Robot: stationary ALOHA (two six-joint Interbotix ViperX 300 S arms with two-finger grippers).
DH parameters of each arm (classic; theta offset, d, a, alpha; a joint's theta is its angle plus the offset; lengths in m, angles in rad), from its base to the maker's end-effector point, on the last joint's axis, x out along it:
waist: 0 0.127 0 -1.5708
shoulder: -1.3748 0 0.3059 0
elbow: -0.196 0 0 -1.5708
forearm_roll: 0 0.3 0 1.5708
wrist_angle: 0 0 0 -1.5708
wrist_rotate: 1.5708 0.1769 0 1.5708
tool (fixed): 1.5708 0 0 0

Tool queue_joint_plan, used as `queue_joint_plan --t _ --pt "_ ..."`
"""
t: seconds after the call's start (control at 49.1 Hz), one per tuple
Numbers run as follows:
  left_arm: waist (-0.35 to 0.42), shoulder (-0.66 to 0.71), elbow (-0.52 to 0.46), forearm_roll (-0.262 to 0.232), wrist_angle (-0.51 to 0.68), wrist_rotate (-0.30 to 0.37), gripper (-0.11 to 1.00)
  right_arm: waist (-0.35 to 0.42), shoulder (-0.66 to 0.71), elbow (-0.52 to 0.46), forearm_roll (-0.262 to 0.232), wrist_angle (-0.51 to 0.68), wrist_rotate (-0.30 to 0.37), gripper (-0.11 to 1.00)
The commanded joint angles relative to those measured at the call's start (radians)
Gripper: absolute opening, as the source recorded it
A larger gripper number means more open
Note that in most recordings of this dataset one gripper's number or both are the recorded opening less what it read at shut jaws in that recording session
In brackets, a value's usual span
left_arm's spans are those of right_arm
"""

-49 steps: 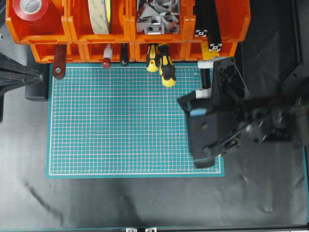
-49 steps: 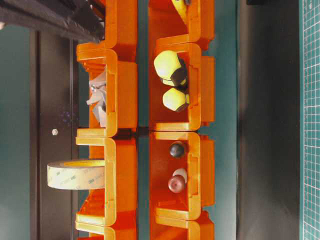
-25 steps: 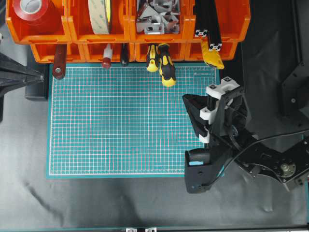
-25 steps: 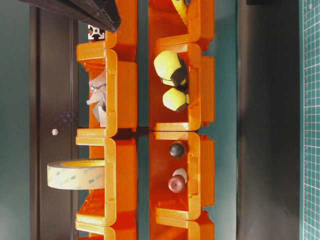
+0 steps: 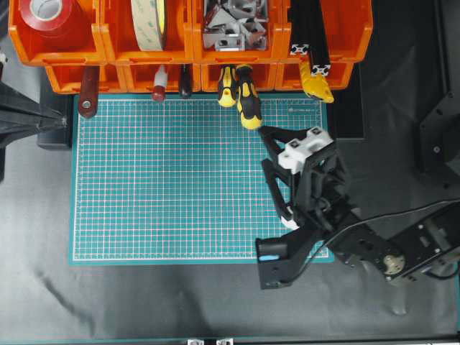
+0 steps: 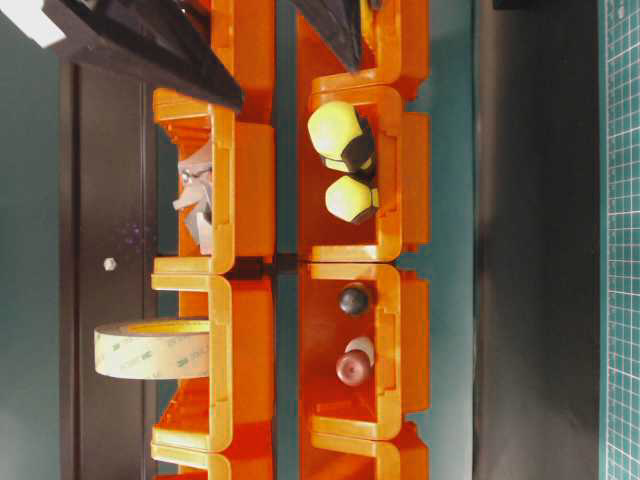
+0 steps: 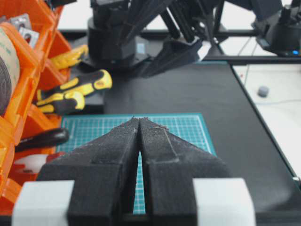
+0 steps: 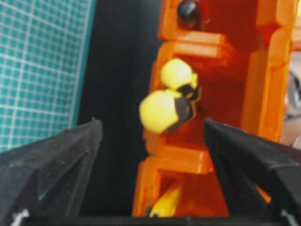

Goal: Pick screwdriver from container rack with right arm.
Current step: 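Move the right gripper toward the yellow-black screwdriver in the rack, then close the right gripper on the yellow-black screwdriver handle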

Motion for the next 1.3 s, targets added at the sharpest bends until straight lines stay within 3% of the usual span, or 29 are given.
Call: queue_joint_plan --t 0.0,0.326,0.673,0.774,0.958,1.284 --pt "-0.008 0.006 -0.018 0.003 -0.005 -0.005 0.0 -0.029 0.009 -0.017 -0.032 -0.011 0.003 0.83" --pt "-0.009 0.006 -0.014 0.003 -0.006 -0.005 0.0 -0.117 0.054 -0.012 -0.074 -0.054 0.009 0.83" --pt "-0.009 0.003 -0.008 0.003 -0.005 -0.005 0.0 -0.14 0.071 0.018 -0.074 -0.06 0.1 0.8" --pt "-0.009 0.002 -0.008 0.003 -0.006 -0.005 0.0 -0.14 0.072 0.018 -0.074 -0.06 0.137 0.72" --pt "-0.009 0.002 -0.008 0.003 -0.005 -0.005 0.0 -0.137 0.075 0.015 -0.072 -0.049 0.158 0.42" --pt "-0.009 0.002 -0.008 0.003 -0.006 -0.005 0.0 -0.109 0.077 -0.023 -0.074 0.046 0.158 0.42"
